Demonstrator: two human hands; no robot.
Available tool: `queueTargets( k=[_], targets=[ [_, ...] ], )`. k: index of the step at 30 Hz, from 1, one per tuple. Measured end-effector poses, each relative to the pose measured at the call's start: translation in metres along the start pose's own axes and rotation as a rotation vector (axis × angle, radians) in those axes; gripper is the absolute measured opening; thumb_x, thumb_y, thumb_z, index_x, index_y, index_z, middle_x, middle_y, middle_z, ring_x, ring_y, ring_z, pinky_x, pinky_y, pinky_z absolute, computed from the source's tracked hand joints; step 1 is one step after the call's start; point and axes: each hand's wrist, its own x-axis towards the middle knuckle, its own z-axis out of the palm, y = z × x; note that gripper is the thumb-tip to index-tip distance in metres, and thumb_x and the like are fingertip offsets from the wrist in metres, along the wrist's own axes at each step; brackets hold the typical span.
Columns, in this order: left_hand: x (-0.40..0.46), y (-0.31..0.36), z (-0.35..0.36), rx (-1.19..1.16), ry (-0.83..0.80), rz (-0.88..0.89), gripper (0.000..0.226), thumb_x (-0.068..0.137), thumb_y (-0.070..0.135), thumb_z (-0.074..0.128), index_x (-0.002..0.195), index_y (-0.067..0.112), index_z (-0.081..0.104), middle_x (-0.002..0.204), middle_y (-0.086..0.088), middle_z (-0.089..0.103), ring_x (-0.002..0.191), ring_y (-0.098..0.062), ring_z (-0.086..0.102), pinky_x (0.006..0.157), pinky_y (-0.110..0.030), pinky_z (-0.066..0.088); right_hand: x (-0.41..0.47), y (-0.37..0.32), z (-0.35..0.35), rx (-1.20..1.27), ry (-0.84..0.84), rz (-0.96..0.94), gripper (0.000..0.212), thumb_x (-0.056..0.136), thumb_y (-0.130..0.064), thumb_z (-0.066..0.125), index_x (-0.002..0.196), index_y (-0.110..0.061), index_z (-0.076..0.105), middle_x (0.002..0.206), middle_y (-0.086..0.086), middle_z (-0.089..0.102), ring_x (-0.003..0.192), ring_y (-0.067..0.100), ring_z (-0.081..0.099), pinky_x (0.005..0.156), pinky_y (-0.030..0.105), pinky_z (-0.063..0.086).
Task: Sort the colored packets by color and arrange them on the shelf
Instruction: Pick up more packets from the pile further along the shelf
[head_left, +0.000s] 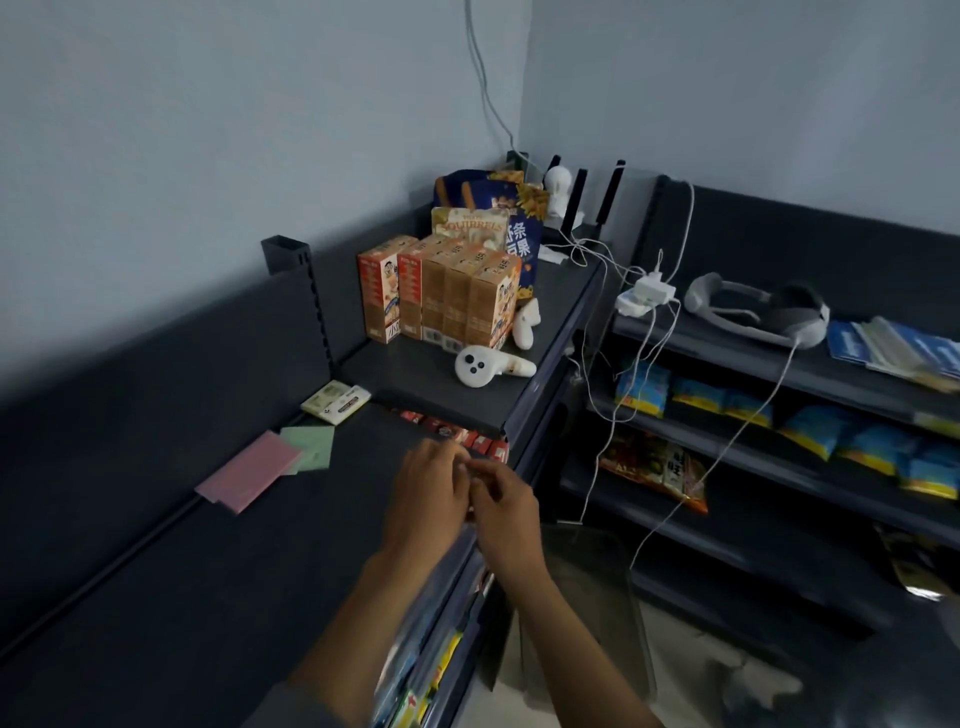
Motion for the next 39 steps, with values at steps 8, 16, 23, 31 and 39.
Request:
queueTargets(
  k=[8,16,23,31,39],
  targets=[
    [0.034,-0.053,-0.012,0.097,0.08,-0.125,0.013,0.097,0.022,0.057,0.108,0.021,0.065,0.115,-0.001,0.055,0.109,-0.021,0.052,0.093,-0.041,0.049,0.049,0.001,0.046,-0.046,-0.14,-0.03,0.023,0.098,-0.01,0.057,0.112,-0.021,0.072,0.103,-0.01,0.073,0.092,0.0,0.067,0.082,0.021,0.055],
    [0.072,-0.096,-0.023,0.32,0.147,-0.297,0.028,0.094,0.019,0.06,0.117,0.008,0.071,0.131,-0.007,0.058,0.121,-0.025,0.051,0.102,-0.039,0.044,0.103,0.011,0.094,-0.081,-0.329,0.018,0.035,0.095,-0.015,0.06,0.129,-0.013,0.066,0.124,0.002,0.07,0.111,0.01,0.065,0.097,0.028,0.053],
    [0.119,-0.116,-0.027,0.392,0.144,-0.374,0.041,0.088,0.015,0.067,0.129,0.016,0.064,0.129,-0.007,0.061,0.116,-0.029,0.053,0.096,-0.046,0.048,0.148,0.016,0.106,0.043,-0.432,0.106,0.039,0.093,-0.006,0.059,0.132,-0.009,0.06,0.111,0.0,0.068,0.083,0.018,0.073,0.08,0.046,0.061],
    [0.143,-0.145,-0.019,0.498,0.055,-0.411,0.045,0.086,0.025,0.073,0.13,0.021,0.063,0.125,-0.006,0.065,0.111,-0.029,0.058,0.089,-0.043,0.05,0.177,0.01,0.105,0.093,-0.539,0.136,0.031,0.098,-0.004,0.055,0.127,-0.008,0.062,0.1,-0.002,0.065,0.08,0.018,0.07,0.074,0.037,0.063],
    [0.143,-0.153,-0.019,0.516,0.102,-0.412,0.018,0.092,0.021,0.066,0.108,0.019,0.073,0.112,-0.007,0.066,0.098,-0.025,0.056,0.075,-0.037,0.049,0.184,0.013,0.116,0.029,-0.595,0.119,0.028,0.096,-0.008,0.056,0.123,-0.01,0.064,0.081,-0.016,0.058,0.085,0.027,0.072,0.08,0.048,0.06]
  ],
)
